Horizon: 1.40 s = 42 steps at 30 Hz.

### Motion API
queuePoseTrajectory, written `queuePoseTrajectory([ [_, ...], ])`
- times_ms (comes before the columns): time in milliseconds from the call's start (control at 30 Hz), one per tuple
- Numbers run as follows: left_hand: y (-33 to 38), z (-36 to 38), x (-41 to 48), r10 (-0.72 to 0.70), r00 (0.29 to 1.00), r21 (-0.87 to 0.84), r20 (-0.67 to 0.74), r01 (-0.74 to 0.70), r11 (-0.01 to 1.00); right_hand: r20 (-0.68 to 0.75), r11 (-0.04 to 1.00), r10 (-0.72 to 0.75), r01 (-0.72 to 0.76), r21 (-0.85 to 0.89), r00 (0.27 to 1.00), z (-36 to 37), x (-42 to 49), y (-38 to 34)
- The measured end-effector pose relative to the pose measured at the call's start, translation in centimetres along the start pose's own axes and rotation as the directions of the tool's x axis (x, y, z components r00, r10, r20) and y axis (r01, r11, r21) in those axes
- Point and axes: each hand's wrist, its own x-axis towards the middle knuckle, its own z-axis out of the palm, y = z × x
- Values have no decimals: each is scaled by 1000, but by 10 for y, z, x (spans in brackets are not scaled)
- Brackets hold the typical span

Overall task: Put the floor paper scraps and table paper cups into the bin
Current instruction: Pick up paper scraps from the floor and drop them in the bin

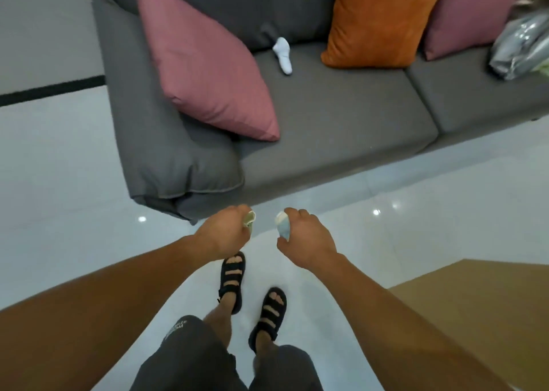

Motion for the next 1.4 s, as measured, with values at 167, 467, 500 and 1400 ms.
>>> queuePoseTrajectory([
  [167, -22, -46, -87, -52, 984, -139, -170, 28, 990, 18, 983, -151, 152, -104, 988, -46, -30, -72],
  [467, -153, -98, -229, -366, 831, -367, -419, 213, 905, 162, 815, -481, 508, -279, 862, -38, -69, -273],
  [500, -172, -102, -242, -397, 809, -398, -434, 224, 890, 175, 789, -513, 542, -289, 840, -32, -73, -299],
  [1400, -633, -248, -431, -846, 409, -749, -343, 424, 509, 547, 364, -720, 903, -228, 428, 188, -15, -859],
])
